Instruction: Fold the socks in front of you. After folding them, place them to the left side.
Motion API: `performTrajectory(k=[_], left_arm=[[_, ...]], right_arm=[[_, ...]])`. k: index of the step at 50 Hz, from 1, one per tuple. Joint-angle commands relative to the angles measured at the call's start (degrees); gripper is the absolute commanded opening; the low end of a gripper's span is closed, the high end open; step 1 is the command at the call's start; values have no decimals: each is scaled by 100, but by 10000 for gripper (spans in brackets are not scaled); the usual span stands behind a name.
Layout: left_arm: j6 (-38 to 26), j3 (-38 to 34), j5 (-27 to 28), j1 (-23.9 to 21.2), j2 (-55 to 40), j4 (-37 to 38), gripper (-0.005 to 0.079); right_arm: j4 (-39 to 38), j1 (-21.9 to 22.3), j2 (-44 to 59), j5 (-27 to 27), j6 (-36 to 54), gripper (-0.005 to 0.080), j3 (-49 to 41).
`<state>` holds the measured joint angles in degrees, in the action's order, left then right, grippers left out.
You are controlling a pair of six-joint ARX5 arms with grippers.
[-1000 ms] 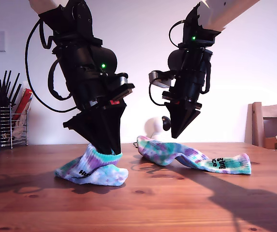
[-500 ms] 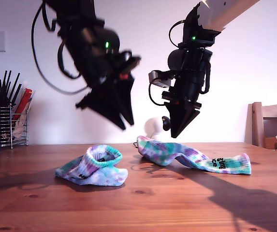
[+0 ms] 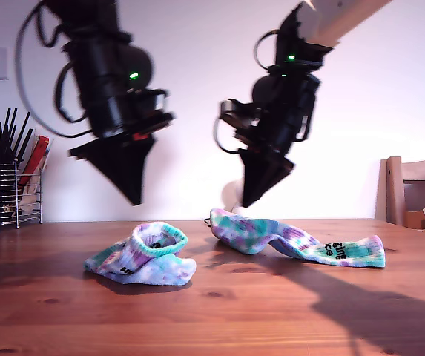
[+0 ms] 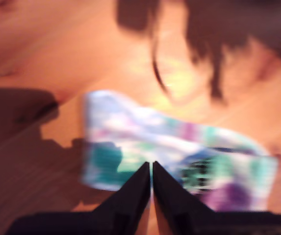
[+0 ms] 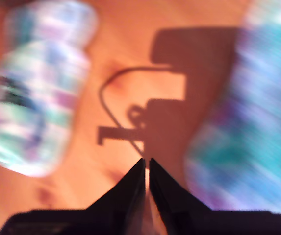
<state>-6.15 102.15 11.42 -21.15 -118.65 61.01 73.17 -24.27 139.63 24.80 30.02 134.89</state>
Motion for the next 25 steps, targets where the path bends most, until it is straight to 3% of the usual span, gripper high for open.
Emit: performTrajectory(k=[1,11,25], left_arm=[[-31,-144,15,7,-284,-114,-19],[-179,-144,334,94,-833,-4,-19],[-184,-144,70,87,-1032,-393,-19]], right_arm=[[-4,-188,-160,166,4,-12,-31],[22,-391,-160,332,2,-12,-31],[170,-538,-160,811,15,-12,-31]])
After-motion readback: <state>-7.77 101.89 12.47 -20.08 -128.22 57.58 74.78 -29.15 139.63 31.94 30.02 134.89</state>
